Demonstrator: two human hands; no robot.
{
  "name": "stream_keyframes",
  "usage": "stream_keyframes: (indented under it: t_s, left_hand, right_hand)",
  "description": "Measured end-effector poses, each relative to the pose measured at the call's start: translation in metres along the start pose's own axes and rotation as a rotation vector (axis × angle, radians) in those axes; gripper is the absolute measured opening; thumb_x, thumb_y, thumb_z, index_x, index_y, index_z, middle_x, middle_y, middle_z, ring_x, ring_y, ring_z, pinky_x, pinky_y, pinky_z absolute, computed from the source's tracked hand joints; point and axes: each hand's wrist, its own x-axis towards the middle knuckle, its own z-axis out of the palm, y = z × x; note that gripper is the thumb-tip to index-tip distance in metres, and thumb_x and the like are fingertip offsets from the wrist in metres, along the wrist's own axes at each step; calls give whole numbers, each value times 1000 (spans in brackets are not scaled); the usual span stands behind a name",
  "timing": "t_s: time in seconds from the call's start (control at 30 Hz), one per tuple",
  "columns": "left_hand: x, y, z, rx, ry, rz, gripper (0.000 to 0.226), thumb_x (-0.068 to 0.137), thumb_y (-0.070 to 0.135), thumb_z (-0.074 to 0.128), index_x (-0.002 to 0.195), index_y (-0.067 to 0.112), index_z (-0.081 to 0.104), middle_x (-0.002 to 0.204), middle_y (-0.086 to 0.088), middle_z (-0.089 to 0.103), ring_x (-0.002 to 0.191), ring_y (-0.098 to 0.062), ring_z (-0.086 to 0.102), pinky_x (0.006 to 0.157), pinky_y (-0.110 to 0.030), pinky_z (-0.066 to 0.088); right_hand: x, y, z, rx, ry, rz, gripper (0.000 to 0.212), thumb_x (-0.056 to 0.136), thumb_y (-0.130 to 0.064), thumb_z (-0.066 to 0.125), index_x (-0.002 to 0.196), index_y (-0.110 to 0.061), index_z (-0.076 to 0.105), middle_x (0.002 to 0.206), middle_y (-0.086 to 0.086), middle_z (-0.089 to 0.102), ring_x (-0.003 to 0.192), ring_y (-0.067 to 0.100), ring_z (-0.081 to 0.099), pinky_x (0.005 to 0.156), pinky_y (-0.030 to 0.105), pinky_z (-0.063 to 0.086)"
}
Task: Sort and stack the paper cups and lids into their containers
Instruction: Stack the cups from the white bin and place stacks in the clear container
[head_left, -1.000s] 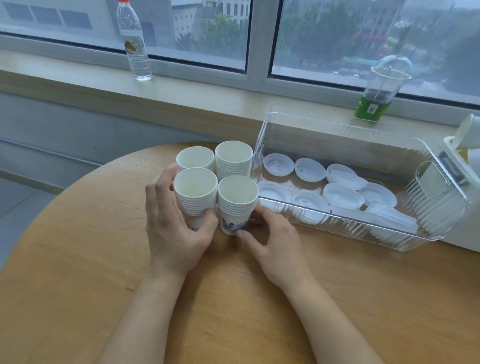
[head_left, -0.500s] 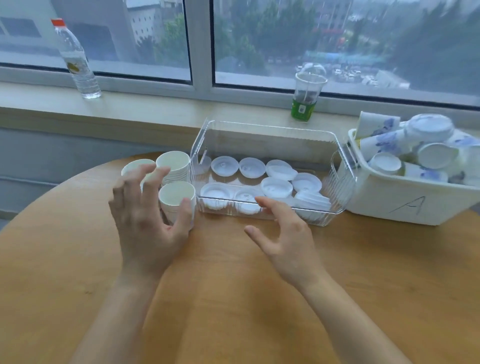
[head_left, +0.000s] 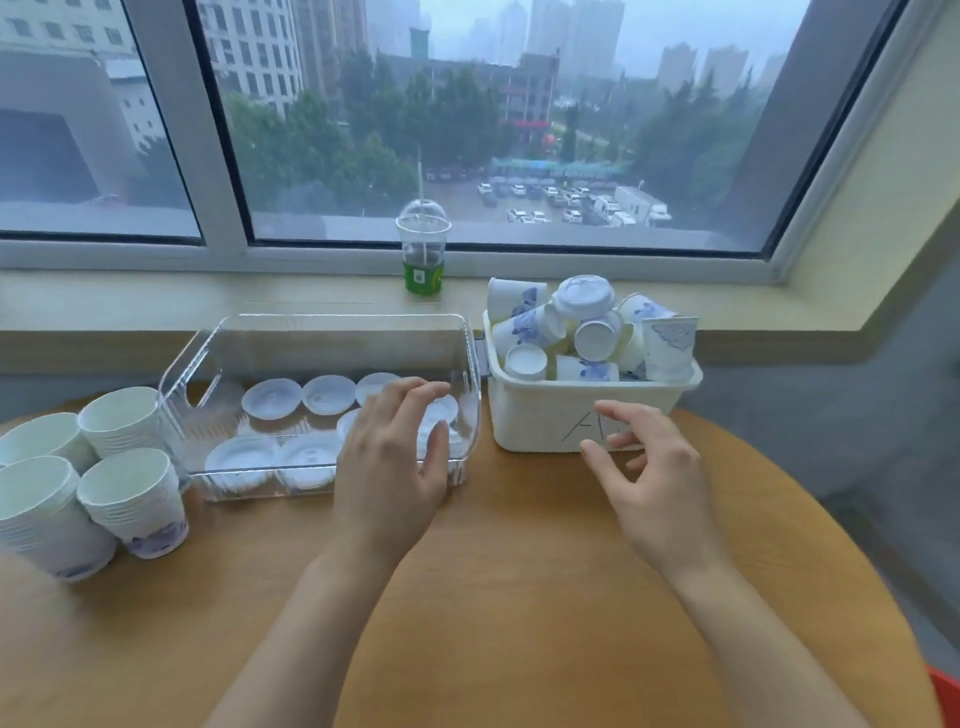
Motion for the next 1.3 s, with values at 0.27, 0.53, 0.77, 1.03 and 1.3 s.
stream_keyframes:
  t_s: [0.27, 0.53, 0.77, 1.03, 1.3]
  left_hand:
    - [30, 22, 80, 20, -122, 14, 38, 96, 6, 67, 133, 18, 69, 136, 6, 63, 120, -20, 55, 92, -37, 51]
    - [56, 13, 116, 149, -111, 75, 30, 87, 10, 81, 115, 17, 74, 116, 0, 69, 99, -28, 62, 84, -42, 52]
    - [56, 22, 115, 165, -79, 132, 23, 83, 9, 85, 102, 15, 74, 102, -2, 67, 91, -30, 64, 75, -42, 51]
    - [11, 49, 87, 116, -108, 130, 21, 88, 12, 82, 106, 16, 71, 104, 1, 65, 92, -27, 62, 75, -41, 51]
    - [-37, 74, 46, 133, -96, 154, 24, 86, 14, 84, 106, 18, 71, 105, 3, 65, 94, -24, 62, 74, -37, 51]
  right_hand:
    - [58, 64, -19, -146, -66, 6, 48, 98, -27, 70, 144, -36, 59, 145, -22, 57, 95, -3, 64, 91, 31, 54]
    - [87, 82, 4, -200, -78, -37, 25, 100, -25, 67, 125, -30, 69, 123, -18, 64, 80, 4, 62, 83, 40, 56]
    - [81, 82, -3, -248, -38, -46, 16, 99, -21, 68, 114, -27, 71, 114, -13, 66, 82, 13, 65, 79, 36, 52]
    - [31, 71, -32, -245, -38, -31, 14, 100, -21, 68, 110, -30, 70, 109, -18, 65, 77, 3, 59, 72, 27, 42]
    - [-31, 48, -58, -247, -42, -20, 14, 100, -18, 68, 110, -28, 70, 108, -17, 65, 79, 5, 61, 69, 20, 40]
